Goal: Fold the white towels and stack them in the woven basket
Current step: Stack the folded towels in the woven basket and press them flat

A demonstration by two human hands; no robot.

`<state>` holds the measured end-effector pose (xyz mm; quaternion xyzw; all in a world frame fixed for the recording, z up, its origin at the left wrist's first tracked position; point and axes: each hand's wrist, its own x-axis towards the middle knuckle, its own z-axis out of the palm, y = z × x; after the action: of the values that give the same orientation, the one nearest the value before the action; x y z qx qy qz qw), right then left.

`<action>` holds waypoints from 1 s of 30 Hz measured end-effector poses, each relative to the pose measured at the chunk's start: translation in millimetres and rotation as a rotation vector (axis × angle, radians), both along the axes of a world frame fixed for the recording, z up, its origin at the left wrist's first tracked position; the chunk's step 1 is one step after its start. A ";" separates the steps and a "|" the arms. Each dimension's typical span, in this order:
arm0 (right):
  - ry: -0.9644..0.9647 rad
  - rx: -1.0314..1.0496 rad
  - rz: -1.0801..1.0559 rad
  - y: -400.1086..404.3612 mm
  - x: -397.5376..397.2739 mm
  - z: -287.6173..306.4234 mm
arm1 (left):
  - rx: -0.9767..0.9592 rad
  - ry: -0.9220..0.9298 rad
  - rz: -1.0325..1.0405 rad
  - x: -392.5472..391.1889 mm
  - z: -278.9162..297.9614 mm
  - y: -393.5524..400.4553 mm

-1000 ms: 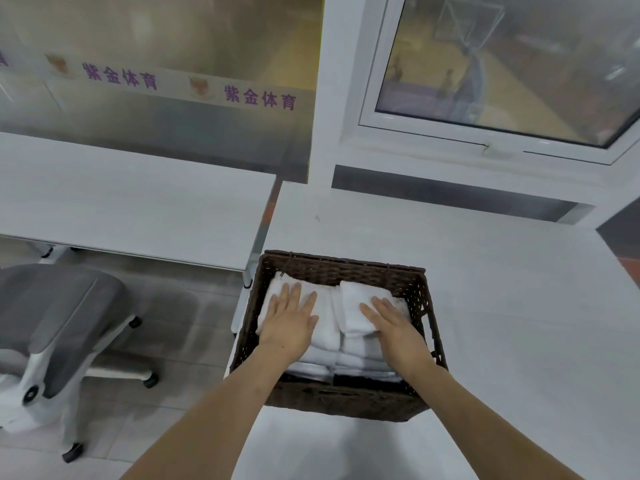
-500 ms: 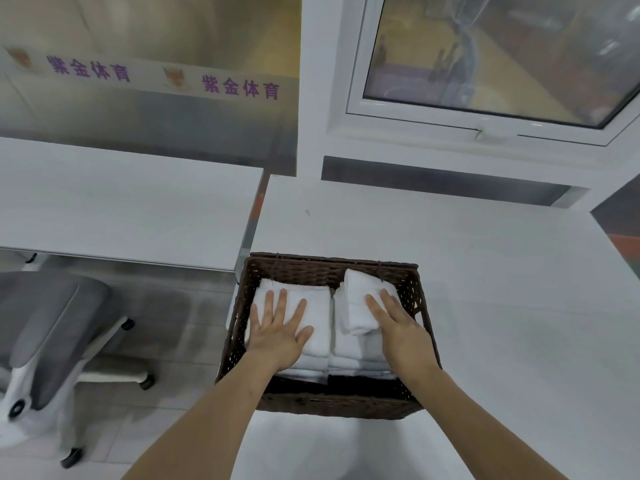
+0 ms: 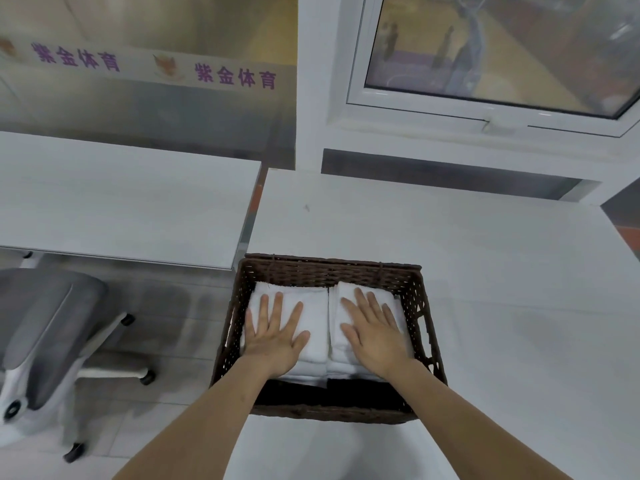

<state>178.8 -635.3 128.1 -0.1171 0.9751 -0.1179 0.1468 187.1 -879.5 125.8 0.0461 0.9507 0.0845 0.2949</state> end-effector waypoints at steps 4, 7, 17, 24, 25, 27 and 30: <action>-0.103 0.088 0.034 -1.9 2.3 -18.8 | -0.031 -0.006 0.004 0.3 -9.4 5.6; -0.114 0.103 0.038 0.9 -0.1 -26.2 | -0.044 0.000 0.012 -1.7 -16.0 10.3; -0.131 0.104 0.019 0.0 -6.3 -29.2 | -0.028 0.001 0.005 -9.7 -19.0 7.3; -0.146 -0.072 -0.059 2.5 1.4 -4.5 | 0.127 0.021 0.030 -8.9 6.8 -1.8; -0.133 -0.123 -0.083 1.3 3.7 -0.4 | 0.151 0.049 0.037 -8.7 14.2 -2.7; -0.026 -0.280 -0.152 -2.4 5.7 15.8 | 0.209 0.176 0.065 -9.9 27.4 -0.9; 0.268 -0.534 -0.182 -2.0 -1.2 50.8 | 0.459 0.522 0.104 -15.1 46.3 3.9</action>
<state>177.5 -637.3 178.9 -0.0781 0.9268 -0.3661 -0.0300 172.0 -875.6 172.1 0.0829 0.9513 0.2963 0.0192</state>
